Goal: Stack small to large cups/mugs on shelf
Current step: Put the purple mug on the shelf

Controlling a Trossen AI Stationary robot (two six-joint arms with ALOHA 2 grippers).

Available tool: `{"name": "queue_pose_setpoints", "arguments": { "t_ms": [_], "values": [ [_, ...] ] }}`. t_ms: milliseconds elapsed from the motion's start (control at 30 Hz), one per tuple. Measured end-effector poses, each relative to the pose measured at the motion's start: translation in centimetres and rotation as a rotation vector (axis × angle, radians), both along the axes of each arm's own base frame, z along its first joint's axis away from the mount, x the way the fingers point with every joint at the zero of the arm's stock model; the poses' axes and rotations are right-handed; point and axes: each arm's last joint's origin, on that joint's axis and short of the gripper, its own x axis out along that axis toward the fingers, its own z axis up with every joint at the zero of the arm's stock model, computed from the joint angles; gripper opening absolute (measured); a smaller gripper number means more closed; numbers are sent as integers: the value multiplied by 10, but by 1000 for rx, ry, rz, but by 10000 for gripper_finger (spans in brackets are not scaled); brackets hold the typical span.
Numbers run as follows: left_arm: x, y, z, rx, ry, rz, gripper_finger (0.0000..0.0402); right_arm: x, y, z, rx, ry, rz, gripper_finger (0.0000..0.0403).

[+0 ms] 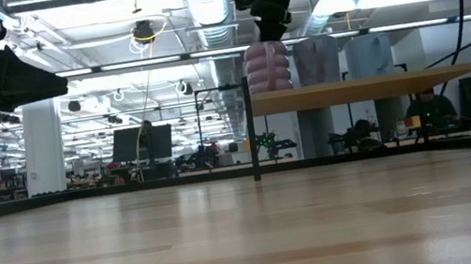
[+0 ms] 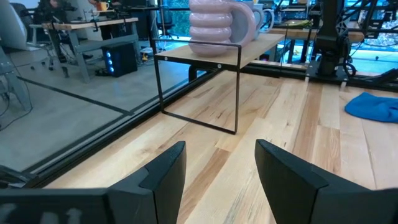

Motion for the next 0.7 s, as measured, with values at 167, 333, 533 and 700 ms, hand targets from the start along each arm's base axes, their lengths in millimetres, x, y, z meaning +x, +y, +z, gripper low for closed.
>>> {"name": "queue_pose_setpoints", "arguments": {
  "t_ms": [167, 333, 533, 700],
  "values": [
    [0, 0, 0, 0, 0, 0, 184, 0, 0, 0, 1, -2, -4, 221],
    [0, 0, 0, 0, 0, 1, 184, 0, 0, 0, 9, -4, -18, 221],
    [0, 0, 0, 0, 0, 1, 184, -1, 0, 0, 11, -1, -18, 223],
    [0, 0, 0, 0, 0, 1, 184, -1, 0, 0, 11, -1, -17, 238]
  ]
}}
